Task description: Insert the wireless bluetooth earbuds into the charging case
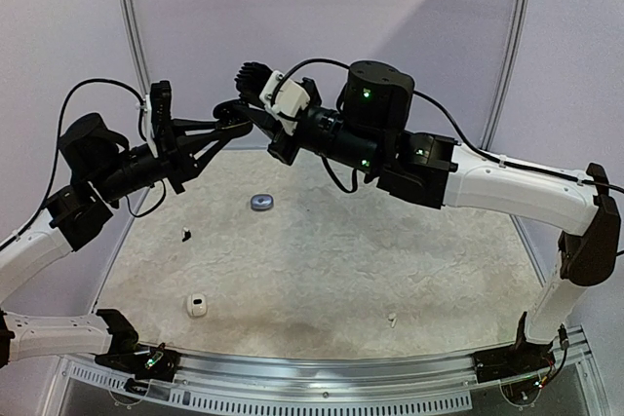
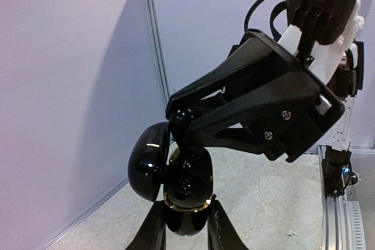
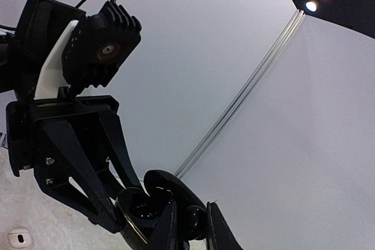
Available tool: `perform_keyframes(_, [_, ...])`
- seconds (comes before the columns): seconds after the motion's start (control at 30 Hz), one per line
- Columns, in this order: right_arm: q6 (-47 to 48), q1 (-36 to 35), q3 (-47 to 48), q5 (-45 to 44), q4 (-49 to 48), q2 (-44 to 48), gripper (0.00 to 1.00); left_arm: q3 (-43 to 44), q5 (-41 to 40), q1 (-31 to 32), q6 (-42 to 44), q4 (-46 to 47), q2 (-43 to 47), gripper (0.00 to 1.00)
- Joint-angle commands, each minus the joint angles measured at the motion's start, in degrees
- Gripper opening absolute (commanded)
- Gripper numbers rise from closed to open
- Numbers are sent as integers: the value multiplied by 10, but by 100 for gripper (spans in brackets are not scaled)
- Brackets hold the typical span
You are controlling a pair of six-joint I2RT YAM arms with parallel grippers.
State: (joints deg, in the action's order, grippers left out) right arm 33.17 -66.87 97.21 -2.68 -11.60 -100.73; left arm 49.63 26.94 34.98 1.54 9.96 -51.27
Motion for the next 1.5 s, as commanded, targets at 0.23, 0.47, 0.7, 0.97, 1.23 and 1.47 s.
perform_keyframes(0.23, [36,-6,-5,-23,10,4,0,8,41,5,-12,22,2,0])
perform_keyframes(0.47, [52,-5,-12,-25,-6,4,0,9,46,5,-13,22,3,0])
perform_keyframes(0.7, [68,-6,-27,-33,-17,8,0,7,43,4,-29,25,5,0])
perform_keyframes(0.97, [67,-6,-36,-34,-35,15,0,3,45,4,-31,33,4,0])
perform_keyframes(1.23, [61,-6,-35,-25,-18,12,3,0,41,4,-35,40,6,0])
perform_keyframes(1.47, [54,-5,-35,-27,-4,10,19,-1,41,4,-34,40,7,0])
